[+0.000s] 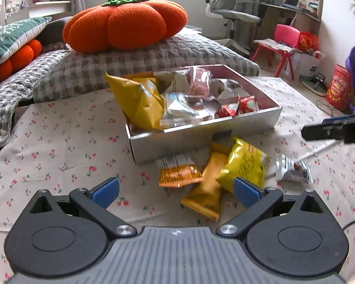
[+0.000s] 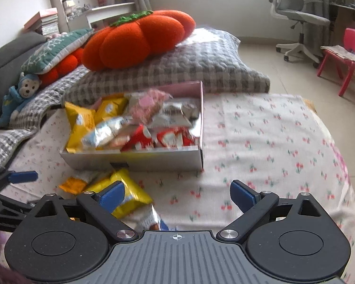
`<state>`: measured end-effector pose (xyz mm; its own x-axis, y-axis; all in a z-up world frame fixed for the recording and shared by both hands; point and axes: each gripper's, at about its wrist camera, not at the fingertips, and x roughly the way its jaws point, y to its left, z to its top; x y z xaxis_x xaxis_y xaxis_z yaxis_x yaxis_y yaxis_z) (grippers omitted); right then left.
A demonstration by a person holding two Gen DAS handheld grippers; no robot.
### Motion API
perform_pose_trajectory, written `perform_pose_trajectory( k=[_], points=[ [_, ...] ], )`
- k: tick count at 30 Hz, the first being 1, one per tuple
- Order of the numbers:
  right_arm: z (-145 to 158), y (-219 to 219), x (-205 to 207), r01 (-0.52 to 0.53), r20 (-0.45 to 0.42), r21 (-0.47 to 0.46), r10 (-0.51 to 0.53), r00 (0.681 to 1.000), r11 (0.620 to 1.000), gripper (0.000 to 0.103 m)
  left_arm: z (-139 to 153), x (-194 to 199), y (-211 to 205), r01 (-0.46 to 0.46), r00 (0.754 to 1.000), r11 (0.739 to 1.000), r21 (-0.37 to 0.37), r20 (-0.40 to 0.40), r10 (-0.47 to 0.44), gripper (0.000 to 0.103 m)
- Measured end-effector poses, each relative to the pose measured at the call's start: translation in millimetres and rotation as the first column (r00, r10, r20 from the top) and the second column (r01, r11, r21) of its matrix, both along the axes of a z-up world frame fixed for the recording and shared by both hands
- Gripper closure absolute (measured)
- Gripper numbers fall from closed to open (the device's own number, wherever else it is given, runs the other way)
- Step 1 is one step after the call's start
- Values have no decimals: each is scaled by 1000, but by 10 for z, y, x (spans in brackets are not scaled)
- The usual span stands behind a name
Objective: Organize snacks
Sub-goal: 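Move both tools back to the loose snacks beside the box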
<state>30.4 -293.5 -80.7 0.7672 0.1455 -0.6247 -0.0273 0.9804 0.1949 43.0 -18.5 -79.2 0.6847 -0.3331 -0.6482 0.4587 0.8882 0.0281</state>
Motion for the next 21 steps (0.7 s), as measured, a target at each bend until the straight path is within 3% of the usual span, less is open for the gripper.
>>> perform_pose_trajectory(
  k=[10,13,17,21],
  points=[
    [-209,301,-306,-181,-9,-223,184,983,958,5,-312,-40,-83,82,996,991,103,-32,-79,2],
    [-267,338,-316,-214,-28,-249,214,976,945,5,-330,-8,-94,77,997,993,86,-23,-75,3],
    [-351,374,-289,-239,-51,-284,234,971,929,5,-313,57,-86,86,996,995,52,-29,-85,15],
    [-405,388,-245,-258,-74,-288,247,966,922,5,-289,98,-140,125,992,992,25,-36,-124,34]
  ],
)
